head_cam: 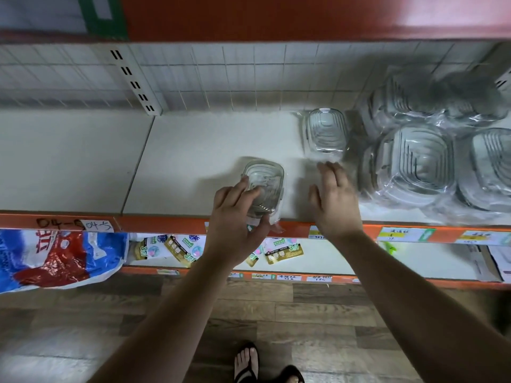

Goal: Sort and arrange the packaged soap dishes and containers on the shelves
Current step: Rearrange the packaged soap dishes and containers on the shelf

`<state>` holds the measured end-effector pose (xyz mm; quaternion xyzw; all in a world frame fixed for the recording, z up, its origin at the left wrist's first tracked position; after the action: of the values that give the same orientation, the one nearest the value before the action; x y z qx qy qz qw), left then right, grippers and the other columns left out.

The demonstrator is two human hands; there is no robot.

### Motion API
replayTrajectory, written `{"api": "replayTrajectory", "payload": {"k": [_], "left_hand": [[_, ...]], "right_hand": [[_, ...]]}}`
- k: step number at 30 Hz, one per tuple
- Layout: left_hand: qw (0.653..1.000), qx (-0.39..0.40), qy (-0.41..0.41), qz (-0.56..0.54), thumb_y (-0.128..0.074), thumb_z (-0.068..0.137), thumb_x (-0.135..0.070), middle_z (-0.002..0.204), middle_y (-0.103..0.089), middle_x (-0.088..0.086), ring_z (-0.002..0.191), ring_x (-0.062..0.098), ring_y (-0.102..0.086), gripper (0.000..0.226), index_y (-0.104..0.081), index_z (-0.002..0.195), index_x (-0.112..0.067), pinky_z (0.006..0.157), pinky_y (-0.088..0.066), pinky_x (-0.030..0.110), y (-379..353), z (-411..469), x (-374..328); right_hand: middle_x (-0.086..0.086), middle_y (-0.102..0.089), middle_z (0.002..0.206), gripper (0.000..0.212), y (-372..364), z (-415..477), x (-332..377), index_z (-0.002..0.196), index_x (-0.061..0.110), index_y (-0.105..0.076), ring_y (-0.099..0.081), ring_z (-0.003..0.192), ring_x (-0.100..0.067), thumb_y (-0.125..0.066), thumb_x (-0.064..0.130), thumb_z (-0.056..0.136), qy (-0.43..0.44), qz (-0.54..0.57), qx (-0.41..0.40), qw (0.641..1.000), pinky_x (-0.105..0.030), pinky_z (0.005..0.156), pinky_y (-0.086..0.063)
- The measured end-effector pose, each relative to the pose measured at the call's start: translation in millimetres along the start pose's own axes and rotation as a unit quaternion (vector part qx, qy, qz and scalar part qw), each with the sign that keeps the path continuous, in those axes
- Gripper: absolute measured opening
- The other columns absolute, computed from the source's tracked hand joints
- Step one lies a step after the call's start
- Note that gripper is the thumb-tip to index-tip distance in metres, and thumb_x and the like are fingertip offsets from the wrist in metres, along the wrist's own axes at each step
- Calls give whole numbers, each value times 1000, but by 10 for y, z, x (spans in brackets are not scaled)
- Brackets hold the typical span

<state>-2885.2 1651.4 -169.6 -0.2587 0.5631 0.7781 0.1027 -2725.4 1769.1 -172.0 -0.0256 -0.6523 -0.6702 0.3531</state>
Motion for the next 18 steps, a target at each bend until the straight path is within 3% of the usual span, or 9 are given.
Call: {"api": "replayTrajectory", "payload": {"k": [4,6,9,18], "left_hand": [[999,13,-29,0,-68,88,-33,141,-51,14,120,34,-45,49,-61,130,-8,101,-39,36,-144,26,-253],[999,16,-44,1,-71,87,-32,139,-53,16,115,37,-50,48,-63,127,-7,99,-44,41,-226,54,-394],[998,23,-56,4,-73,85,-31,136,-56,18,110,40,-53,47,-65,124,-6,95,-48,44,-359,130,-603],[996,64,-42,36,-62,92,-40,147,-44,15,122,36,-43,53,-56,135,-11,106,-33,38,-685,433,-906]], "right_hand": [[-25,-57,120,41,89,-398,-9,127,-7,-54,-51,115,-42,-52,10,89,47,4,-23,999,-48,104,-41],[-22,-59,116,43,143,-533,-44,124,-5,-57,-52,112,-37,-48,19,90,50,1,-33,998,-42,102,-40],[-19,-61,112,36,237,-684,-153,119,-2,-60,-53,107,-35,-52,16,89,51,-3,-59,997,-37,98,-38],[-24,-62,112,34,374,-934,-504,119,-8,-60,-58,106,-43,-60,5,88,31,-36,-48,998,-50,96,-48]]}}
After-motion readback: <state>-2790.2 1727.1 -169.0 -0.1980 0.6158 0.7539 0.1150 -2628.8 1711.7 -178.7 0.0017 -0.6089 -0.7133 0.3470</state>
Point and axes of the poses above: each hand's wrist, its own z-axis towards the middle knuckle, its own y-axis out of the back of the hand, x = y × z, the point moved 6 cm from there along z, towards the middle knuckle
